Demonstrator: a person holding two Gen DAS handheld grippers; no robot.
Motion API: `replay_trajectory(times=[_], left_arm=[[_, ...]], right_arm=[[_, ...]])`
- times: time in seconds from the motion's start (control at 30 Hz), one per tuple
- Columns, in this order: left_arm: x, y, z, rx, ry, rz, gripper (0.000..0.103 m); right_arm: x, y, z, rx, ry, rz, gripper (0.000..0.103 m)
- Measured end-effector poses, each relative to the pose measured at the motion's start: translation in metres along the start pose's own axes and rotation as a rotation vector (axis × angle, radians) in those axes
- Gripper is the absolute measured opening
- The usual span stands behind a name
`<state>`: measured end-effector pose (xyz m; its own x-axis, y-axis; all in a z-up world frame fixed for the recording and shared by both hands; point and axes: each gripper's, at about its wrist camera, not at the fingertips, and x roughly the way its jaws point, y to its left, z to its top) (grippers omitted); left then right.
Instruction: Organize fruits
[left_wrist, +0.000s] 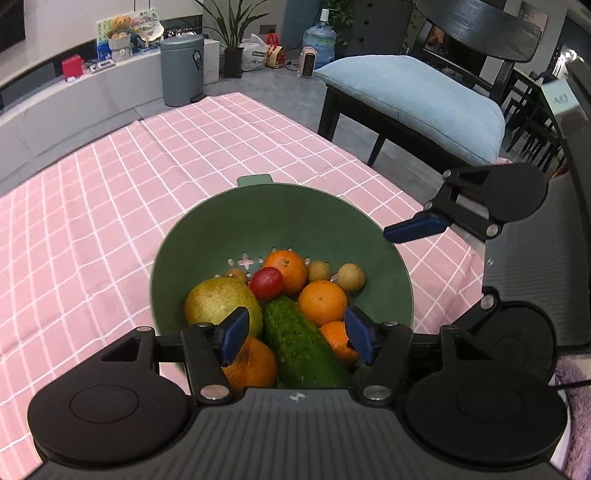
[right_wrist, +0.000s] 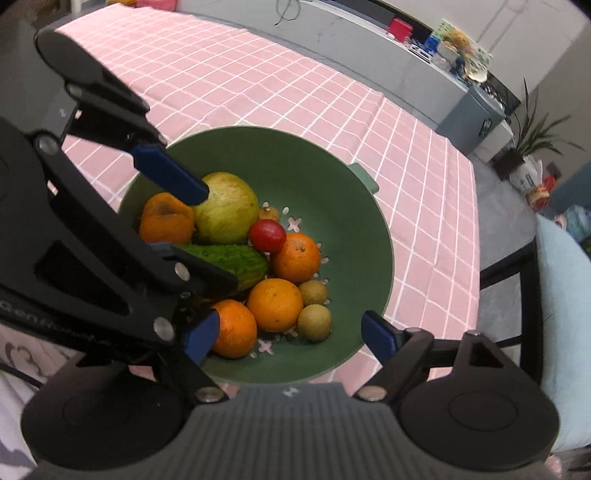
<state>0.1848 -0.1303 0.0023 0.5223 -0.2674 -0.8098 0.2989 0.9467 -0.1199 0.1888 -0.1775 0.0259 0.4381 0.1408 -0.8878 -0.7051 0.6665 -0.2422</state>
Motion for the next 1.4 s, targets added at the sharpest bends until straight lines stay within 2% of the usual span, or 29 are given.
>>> replay_trajectory(times=[0.17,0.3,0.53,0.83,0.97,1.17,1.3,1.4], left_arm=[[-0.019,-0.001,-0.007,-0.005,-0.022,0.031,0.073],[-0.035,0.001,-0.016,-0.02,-0.065,0.065,0.076],[-0.065,0.001,-0.028,-0.028,-0.165,0.16,0.076],[-0.093,-0.003,-0.05,-0.072,-0.326,0.265,0.084],[-0.096,-0.003,-0.063,-0.07,-0.331,0.322,0.085],[-0.095,0.001,-0.082,-0.117,-0.327,0.39,0.087],[-0.092,0.003,-0.094,-0.148,-0.304,0.406,0.087],[-0.088,0.007,-0.1,-0.18,-0.273,0.4,0.087]], right_arm=[[-0.015,0.0,-0.002,0.015,-0.008,-0.015,0.086],[-0.03,-0.003,-0.007,0.074,-0.052,-0.049,0.091],[-0.056,-0.006,-0.024,0.328,-0.189,-0.07,0.094],[-0.085,0.019,-0.049,0.593,-0.398,-0.077,0.096],[-0.089,0.039,-0.059,0.641,-0.453,-0.109,0.096],[-0.087,0.057,-0.072,0.71,-0.491,-0.072,0.096],[-0.081,0.07,-0.075,0.684,-0.483,-0.019,0.096],[-0.077,0.08,-0.076,0.647,-0.495,-0.018,0.096]])
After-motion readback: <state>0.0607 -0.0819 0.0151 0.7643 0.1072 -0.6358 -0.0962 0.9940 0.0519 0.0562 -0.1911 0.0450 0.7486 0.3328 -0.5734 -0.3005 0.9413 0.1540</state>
